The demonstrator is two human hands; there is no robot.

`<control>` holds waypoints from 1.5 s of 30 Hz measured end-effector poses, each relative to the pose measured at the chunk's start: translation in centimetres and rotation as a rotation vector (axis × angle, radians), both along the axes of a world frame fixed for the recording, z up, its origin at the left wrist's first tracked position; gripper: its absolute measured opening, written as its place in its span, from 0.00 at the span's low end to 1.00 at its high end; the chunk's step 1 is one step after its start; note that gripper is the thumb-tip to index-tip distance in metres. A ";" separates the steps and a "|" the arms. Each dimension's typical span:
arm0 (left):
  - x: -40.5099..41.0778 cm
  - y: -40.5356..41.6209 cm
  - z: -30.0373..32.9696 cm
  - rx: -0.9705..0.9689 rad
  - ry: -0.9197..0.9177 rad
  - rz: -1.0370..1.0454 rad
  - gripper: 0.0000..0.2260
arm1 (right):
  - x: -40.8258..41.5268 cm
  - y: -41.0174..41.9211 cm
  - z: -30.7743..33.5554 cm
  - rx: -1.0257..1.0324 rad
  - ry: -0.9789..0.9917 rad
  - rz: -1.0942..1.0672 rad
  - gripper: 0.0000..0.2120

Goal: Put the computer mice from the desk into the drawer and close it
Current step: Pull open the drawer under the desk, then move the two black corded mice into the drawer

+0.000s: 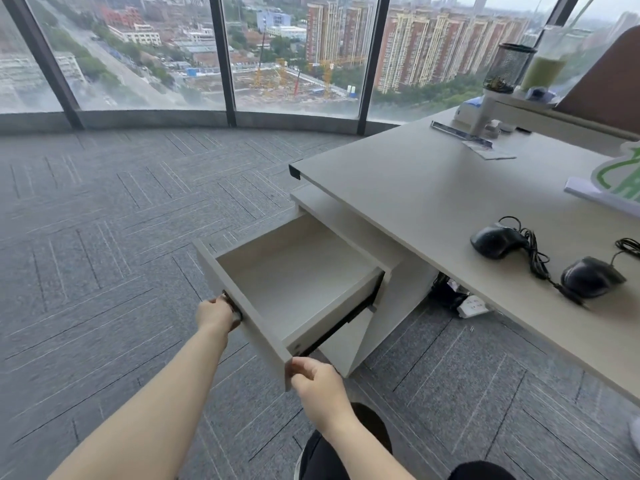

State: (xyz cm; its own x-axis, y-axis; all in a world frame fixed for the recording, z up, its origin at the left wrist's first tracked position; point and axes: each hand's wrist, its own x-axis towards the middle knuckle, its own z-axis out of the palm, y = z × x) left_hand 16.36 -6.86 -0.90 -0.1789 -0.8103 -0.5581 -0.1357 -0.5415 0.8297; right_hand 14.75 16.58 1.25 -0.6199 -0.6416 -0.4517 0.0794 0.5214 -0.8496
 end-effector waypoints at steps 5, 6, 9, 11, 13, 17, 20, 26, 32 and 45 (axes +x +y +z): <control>5.0 -2.3 -2.5 0.010 -0.012 0.012 0.06 | 3.2 -0.6 0.4 0.028 0.047 0.109 0.16; 5.7 -2.6 -2.8 0.005 -0.023 0.005 0.07 | 3.7 -0.8 0.3 0.028 0.041 0.123 0.17; 7.5 -2.0 -1.8 -0.026 -0.032 -0.026 0.08 | 4.8 -1.0 0.0 0.027 0.052 0.121 0.18; 7.9 -1.4 -1.1 -0.035 -0.024 -0.043 0.08 | 5.0 -1.0 -0.2 0.024 0.062 0.116 0.18; 8.0 -0.7 -0.3 -0.045 -0.044 -0.073 0.07 | 5.1 -0.9 -0.2 0.027 0.066 0.136 0.18; 7.6 1.5 2.4 -0.359 -0.288 -0.163 0.09 | 4.0 -0.1 1.3 -0.045 0.109 0.052 0.19; 5.0 4.6 6.3 -0.643 -0.272 -0.237 0.17 | 0.6 1.9 4.7 -0.169 0.216 -0.121 0.15; -6.2 13.9 12.8 -0.893 -0.004 -0.578 0.16 | -11.1 10.3 12.2 -0.267 0.621 -0.637 0.13; -17.6 24.3 15.9 -1.032 0.052 -0.963 0.19 | -22.8 19.8 13.8 0.157 0.901 -0.883 0.20; -28.4 29.2 14.9 -1.205 -0.323 -1.026 0.24 | -30.5 23.3 14.1 0.651 0.669 -0.637 0.17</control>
State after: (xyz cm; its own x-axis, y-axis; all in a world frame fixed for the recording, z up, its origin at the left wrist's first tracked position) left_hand -12.08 22.32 13.95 -0.9011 -0.4025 0.1613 -0.2565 0.7946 0.5503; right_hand -15.73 39.90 15.36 -0.9927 0.1143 -0.0390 0.1203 0.9076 -0.4023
